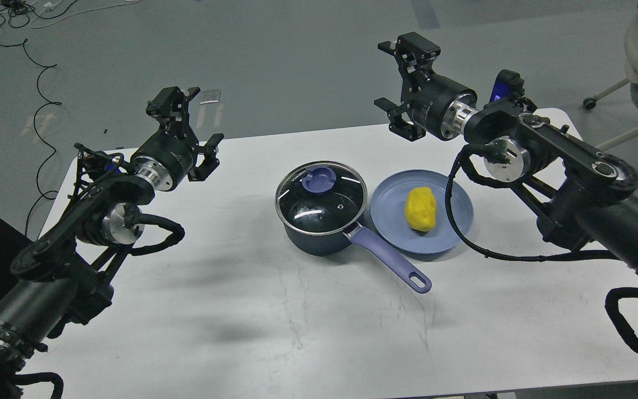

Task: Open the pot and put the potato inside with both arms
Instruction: 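Raise the left gripper and swing it over the saucepan lid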

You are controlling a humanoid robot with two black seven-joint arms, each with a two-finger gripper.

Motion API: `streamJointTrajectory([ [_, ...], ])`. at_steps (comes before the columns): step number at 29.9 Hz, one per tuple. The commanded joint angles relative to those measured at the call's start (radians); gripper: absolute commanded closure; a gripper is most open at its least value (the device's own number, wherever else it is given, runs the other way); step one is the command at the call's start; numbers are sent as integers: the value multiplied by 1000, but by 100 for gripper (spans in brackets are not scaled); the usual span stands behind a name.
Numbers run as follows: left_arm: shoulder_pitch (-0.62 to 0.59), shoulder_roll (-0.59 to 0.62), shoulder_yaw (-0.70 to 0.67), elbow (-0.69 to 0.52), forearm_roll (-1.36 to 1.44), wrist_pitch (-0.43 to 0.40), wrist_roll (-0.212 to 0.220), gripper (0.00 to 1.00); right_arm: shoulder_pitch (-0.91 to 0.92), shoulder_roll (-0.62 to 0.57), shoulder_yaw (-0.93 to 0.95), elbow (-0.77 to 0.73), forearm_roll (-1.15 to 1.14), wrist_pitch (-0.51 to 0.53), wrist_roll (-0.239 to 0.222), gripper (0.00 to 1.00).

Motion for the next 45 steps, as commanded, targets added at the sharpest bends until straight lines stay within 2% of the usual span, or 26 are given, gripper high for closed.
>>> streamJointTrajectory([
  [1, -18, 32, 2, -24, 137, 5, 16, 2, 0, -5, -1, 1, 0, 0, 2, 0],
  [5, -61, 95, 21, -68, 437, 16, 11, 2, -1, -17, 1, 4, 0, 0, 3, 0],
  [9, -84, 113, 25, -106, 793, 126, 11, 2, -6, -21, 1, 19, 0, 0, 5, 0],
  [15, -87, 161, 46, -289, 866, 143, 5, 2, -8, -23, 1, 22, 0, 0, 5, 0],
  [17, -131, 171, 112, -321, 883, 145, -7, 2, -8, -23, 1, 24, 0, 0, 5, 0],
  [23, -268, 181, 296, -321, 1154, 160, -87, 2, -17, -46, 1, 38, 0, 0, 5, 0],
  [28, -295, 170, 317, -321, 1272, 158, -96, 2, -26, -54, 1, 44, 0, 0, 5, 0],
  [31, -352, 170, 394, -320, 1320, 160, -121, 2, -28, -58, 1, 47, 0, 0, 5, 0],
  [36, -419, 124, 501, -317, 1380, 160, -138, 2, -32, -58, 1, 51, 0, 0, 6, 0],
  [39, -424, 95, 518, -307, 1412, 160, -156, 2, -32, -60, 1, 61, -1, 0, 6, 0],
  [45, -413, 84, 526, -289, 1420, 158, -156, 2, -49, -87, 2, 77, 0, 0, 6, 0],
])
